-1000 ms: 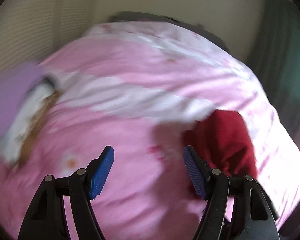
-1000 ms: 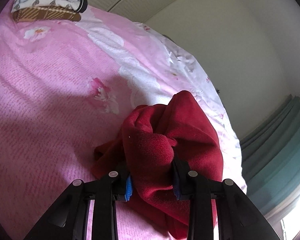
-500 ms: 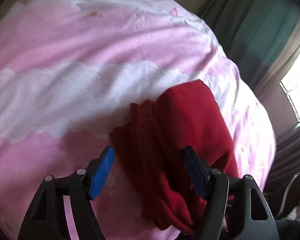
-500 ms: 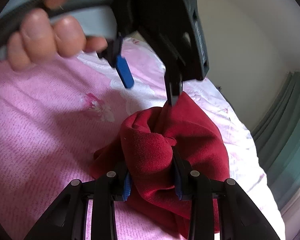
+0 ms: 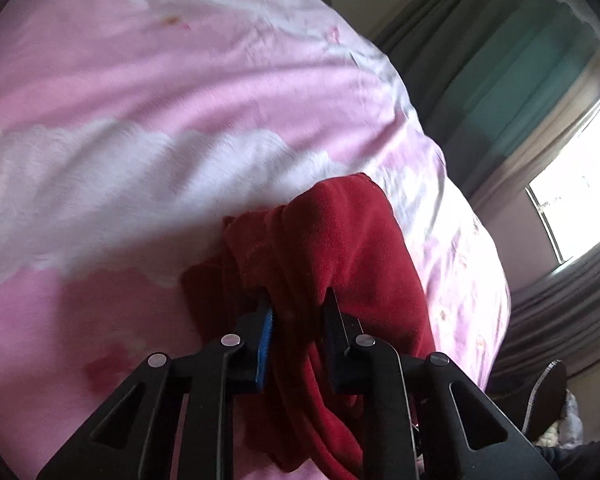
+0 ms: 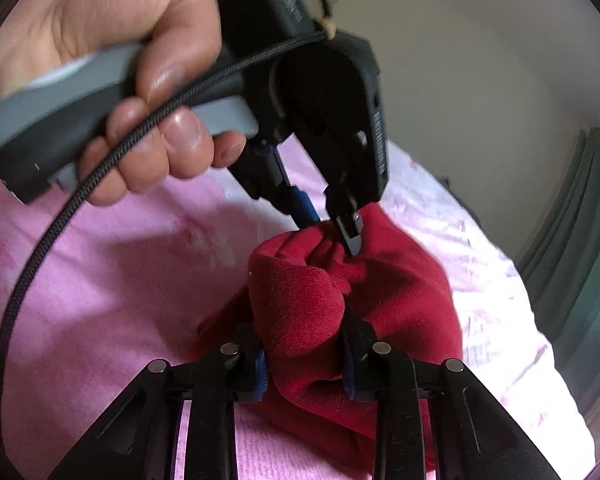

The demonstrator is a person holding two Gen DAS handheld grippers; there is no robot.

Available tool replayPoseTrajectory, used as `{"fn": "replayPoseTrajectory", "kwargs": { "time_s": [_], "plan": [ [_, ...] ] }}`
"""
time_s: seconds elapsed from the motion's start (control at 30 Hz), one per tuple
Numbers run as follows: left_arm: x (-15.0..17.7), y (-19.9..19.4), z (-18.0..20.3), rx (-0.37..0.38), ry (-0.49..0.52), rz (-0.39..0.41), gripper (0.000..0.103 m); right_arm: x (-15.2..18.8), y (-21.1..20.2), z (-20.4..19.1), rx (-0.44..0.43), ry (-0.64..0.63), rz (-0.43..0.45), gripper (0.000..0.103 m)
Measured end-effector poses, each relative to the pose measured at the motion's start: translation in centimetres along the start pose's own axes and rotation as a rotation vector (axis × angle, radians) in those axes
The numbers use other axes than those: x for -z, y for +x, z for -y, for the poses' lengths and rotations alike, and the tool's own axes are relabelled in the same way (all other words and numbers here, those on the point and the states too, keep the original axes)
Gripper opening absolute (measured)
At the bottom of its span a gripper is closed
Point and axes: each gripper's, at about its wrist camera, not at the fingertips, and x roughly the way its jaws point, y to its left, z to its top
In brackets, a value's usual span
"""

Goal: Fold small clothes

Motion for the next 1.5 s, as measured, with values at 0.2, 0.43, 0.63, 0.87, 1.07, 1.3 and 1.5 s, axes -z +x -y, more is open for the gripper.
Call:
{"fn": "replayPoseTrajectory", "kwargs": {
  "time_s": [0.2, 0.43, 0.63, 0.87, 1.07, 1.3, 1.5],
  "plan": [
    [1.4, 2.1, -2.2, -0.028, -0.044, -0.002, 0.026, 1.0, 1.8, -2.0, -0.026, -0.079, -0.090, 0.030],
    [0.7, 0.7, 0.9, -0.100, 0.019, 0.040, 0.051, 0.3, -0.7, -1.7, 0.011, -0.083, -0.046, 0.052],
    [1.8, -3.2, 4.7, -0.134, 0.074, 0.104, 0.055, 0.0, -5.9, 1.7, 0.049, -0.005, 0.020, 0.074],
    [5.6, -6.3, 10.5, -0.147, 0.189, 0.159, 0.057, 2.3, -10.5, 8.2, 0.029, 0.170, -0.011, 0.074],
    [6.8, -3.1, 9.6, -0.213, 0.144, 0.069, 0.056, 5.4, -9.9, 14.8, -0.030, 0.400, -0.128, 0.074],
    [8.0, -1.4, 7.1, -0.208, 0.020, 0.052, 0.034, 7.6, -7.8, 17.0, -0.143, 0.481, -0.209, 0.060],
    [8.9, -1.2, 5.9, -0.186, -0.045, 0.096, 0.032, 8.3, -4.3, 14.7, -0.259, 0.451, -0.285, 0.034]
  ]
}}
